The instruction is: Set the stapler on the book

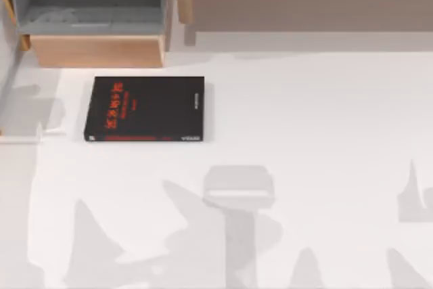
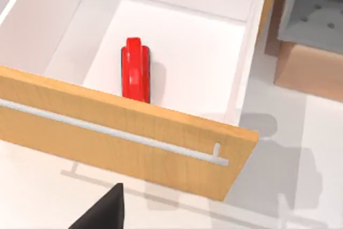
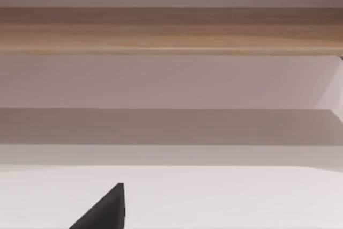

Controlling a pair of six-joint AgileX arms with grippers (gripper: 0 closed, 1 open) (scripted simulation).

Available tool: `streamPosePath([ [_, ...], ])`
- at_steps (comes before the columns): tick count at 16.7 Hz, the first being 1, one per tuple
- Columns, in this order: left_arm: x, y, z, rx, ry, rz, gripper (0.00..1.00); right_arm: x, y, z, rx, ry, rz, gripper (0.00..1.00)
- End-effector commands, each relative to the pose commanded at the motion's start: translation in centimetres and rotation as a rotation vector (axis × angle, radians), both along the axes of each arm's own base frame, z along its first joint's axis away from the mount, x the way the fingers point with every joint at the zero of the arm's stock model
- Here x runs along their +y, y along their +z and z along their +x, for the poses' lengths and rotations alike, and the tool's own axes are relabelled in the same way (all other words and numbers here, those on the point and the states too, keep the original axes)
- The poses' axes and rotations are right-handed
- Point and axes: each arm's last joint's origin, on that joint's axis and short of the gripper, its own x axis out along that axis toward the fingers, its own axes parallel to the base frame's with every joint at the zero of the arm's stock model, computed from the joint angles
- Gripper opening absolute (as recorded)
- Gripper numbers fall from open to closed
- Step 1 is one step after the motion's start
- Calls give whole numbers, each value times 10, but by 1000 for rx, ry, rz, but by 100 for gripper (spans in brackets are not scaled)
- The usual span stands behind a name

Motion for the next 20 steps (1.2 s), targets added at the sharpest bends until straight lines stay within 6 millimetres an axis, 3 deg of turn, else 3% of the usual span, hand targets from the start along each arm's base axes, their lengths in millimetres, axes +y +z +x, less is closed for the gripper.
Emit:
streamPosePath([
  [3,28,18,60,159,63,-34,100,0,0,0,0,0,0,100],
  [5,48,17,101,269,97,-60,100,0,0,0,0,0,0,100],
  [10,96,-25,188,522,138,-124,100,0,0,0,0,0,0,100],
  [15,119,-79,239,684,111,-161,100,0,0,0,0,0,0,100],
  [20,123,-118,263,759,64,-180,100,0,0,0,0,0,0,100],
])
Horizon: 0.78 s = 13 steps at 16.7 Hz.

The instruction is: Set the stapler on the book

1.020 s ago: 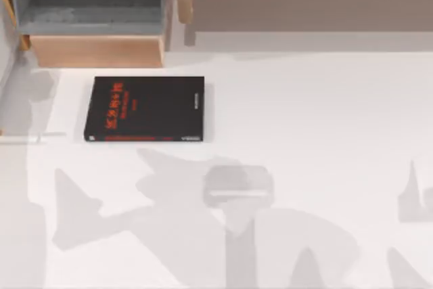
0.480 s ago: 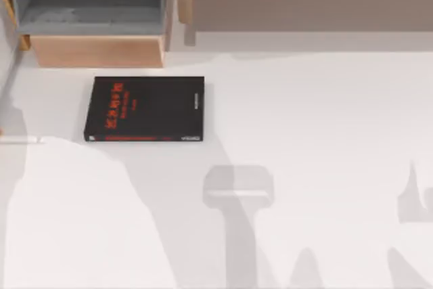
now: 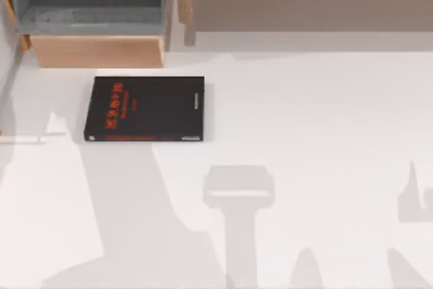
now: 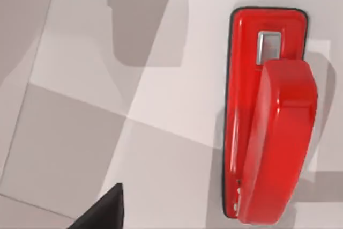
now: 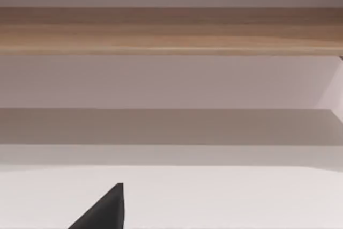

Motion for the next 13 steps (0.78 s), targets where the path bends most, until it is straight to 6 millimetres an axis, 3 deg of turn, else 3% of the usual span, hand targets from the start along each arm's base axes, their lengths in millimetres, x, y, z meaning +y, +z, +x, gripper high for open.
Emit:
streamPosePath([
  [3,0,-13,5,24,-10,-16,100,0,0,0,0,0,0,100],
  [9,2,-14,4,26,-6,-16,100,0,0,0,0,0,0,100],
  [13,9,3,-5,21,-12,-16,100,0,0,0,0,0,0,100],
])
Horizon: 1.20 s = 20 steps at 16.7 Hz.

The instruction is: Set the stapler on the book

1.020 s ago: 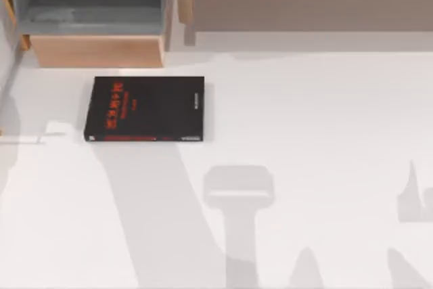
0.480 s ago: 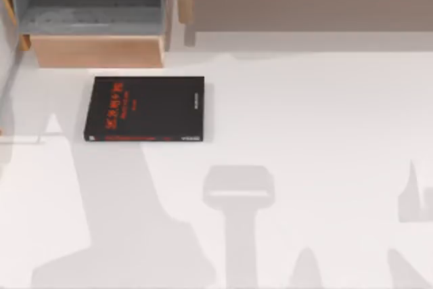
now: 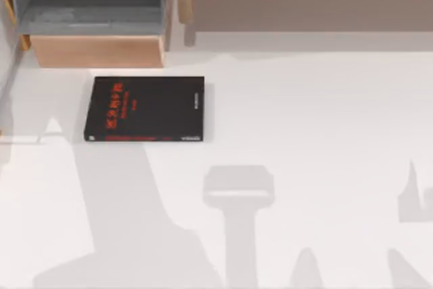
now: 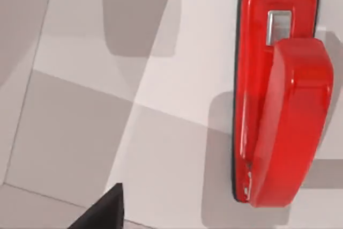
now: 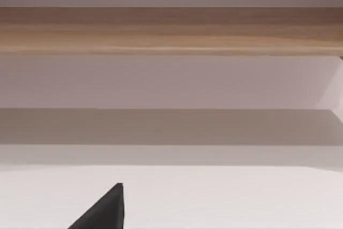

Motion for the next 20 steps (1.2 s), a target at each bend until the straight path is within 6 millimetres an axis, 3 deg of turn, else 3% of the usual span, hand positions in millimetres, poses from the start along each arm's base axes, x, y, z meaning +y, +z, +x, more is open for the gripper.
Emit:
streamPosePath([
  [4,11,30,-19,-1,-1,-1,100,0,0,0,0,0,0,100],
  [7,9,31,-20,-5,0,2,100,0,0,0,0,0,0,100],
  [9,5,16,-12,-5,-2,1,100,0,0,0,0,0,0,100],
  [15,-6,-62,13,4,1,-1,100,0,0,0,0,0,0,100],
  [20,-7,-66,15,4,2,-1,100,0,0,0,0,0,0,100],
])
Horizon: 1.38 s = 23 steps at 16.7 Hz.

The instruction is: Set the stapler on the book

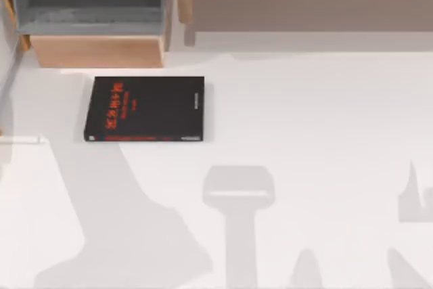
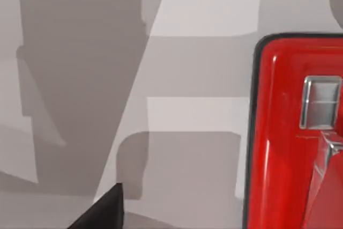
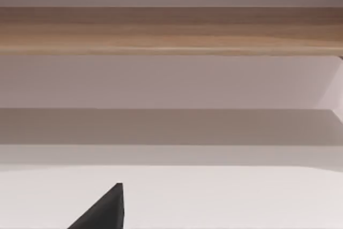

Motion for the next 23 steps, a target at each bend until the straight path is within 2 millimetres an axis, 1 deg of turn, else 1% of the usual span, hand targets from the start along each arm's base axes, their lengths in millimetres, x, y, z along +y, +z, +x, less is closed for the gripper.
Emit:
streamPosePath([
  [13,0,0,0,0,0,0,2,0,0,0,0,0,0,100],
  [14,0,0,0,0,0,0,0,0,0,0,0,0,0,100],
  [21,0,0,0,0,0,0,0,0,0,0,0,0,0,100],
  [22,1,6,-1,-11,2,4,0,0,0,0,0,0,0,100],
  [23,1,6,-1,-11,2,4,0,0,0,0,0,0,0,100],
])
